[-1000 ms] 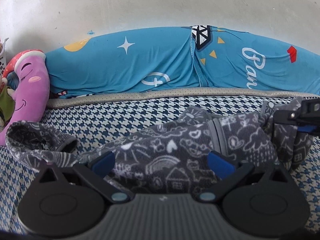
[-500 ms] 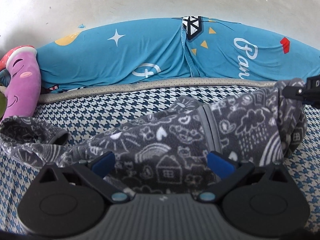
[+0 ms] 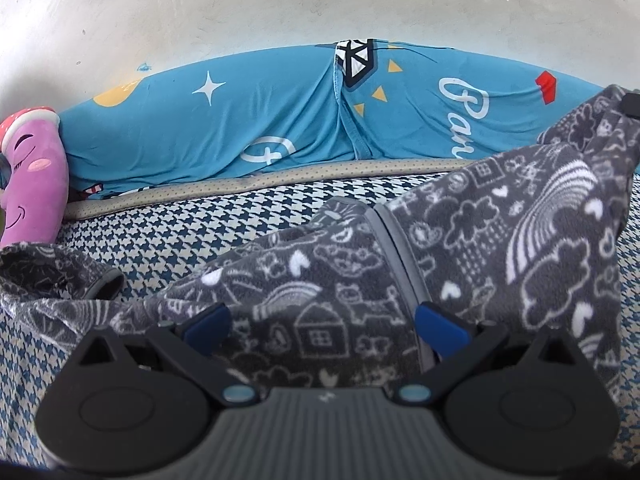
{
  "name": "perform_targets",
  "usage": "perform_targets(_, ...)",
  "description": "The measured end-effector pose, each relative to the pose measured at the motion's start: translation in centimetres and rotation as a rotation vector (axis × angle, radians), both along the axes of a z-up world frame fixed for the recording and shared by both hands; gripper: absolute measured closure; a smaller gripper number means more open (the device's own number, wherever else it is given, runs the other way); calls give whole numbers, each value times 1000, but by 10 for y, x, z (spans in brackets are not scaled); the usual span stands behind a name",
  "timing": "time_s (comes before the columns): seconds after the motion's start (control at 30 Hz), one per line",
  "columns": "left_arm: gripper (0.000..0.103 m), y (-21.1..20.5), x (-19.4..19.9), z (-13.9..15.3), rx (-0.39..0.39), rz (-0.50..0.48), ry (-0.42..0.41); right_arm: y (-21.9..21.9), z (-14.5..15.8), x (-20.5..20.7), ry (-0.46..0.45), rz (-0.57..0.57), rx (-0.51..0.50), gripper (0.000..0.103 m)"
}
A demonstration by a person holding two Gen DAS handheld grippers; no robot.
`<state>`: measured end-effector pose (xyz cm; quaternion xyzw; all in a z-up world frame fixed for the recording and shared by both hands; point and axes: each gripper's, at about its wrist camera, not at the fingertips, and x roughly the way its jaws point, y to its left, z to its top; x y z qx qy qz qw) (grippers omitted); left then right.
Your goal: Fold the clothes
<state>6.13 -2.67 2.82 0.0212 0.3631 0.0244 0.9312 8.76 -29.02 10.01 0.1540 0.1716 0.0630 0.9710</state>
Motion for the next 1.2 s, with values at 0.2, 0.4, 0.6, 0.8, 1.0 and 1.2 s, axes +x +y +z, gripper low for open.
perform_targets(0.2,0,-11,-6,4,1,-19,-4,-23,-1,-8,46,-19,-9,95)
perform_targets(0.4,0,-24,-14,5,20,-49,7,-44,-25,-5,283,-25,-1,94)
perform_targets(0.6,0,-30,-23,15,25,-69,-21,-69,-27,-26,347,-32,3,89)
perform_targets(0.8,0,-25,-19,20,3,-33,-33,-88,-26,-34,359,-198,-117,80)
perform_targets(1.0,0,-25,-14,14,-3,-17,-18,-96,-31,-23,318,-126,-9,74)
perform_targets(1.2,0,-35,-12,7,-1,-40,4,-90,-47,1,304,-59,43,62)
